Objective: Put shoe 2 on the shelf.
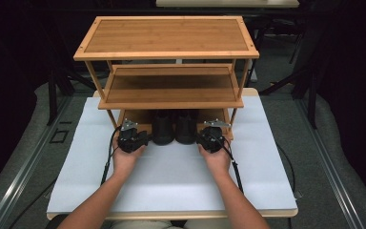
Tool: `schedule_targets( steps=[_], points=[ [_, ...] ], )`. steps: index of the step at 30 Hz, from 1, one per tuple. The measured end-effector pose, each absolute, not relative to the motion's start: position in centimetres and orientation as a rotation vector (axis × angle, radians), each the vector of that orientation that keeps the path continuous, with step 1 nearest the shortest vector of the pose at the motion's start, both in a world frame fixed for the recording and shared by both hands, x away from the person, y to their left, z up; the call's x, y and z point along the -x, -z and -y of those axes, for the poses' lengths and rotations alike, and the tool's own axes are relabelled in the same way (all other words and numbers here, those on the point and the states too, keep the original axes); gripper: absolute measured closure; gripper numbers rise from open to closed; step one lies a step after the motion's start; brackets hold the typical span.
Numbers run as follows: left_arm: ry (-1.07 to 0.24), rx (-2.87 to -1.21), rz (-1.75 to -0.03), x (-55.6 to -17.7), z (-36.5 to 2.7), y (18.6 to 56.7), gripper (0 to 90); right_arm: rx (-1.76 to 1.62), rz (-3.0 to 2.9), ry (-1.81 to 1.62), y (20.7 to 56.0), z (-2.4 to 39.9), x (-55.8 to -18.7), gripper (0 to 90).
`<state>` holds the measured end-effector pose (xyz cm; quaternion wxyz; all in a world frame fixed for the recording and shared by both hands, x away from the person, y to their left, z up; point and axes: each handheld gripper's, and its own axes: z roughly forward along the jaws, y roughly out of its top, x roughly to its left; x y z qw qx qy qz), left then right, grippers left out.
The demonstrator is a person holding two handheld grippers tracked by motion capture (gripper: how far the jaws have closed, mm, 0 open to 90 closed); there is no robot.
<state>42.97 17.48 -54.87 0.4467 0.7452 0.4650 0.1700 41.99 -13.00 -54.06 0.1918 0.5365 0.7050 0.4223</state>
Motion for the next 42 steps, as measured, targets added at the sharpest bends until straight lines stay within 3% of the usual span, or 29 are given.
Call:
schedule_targets(
  steps=[14, 42],
  points=[
    [-0.385, -1.822, -1.156, -43.4, -17.8, 55.1, 63.1, -1.515, -1.968, -1.180, 54.0, 12.6, -42.1, 73.5],
    [-0.355, -1.812, -1.179, -43.3, -18.8, 54.9, 55.6, -1.525, -1.970, -1.190, 53.9, 13.1, -42.0, 60.0]
  ],
)
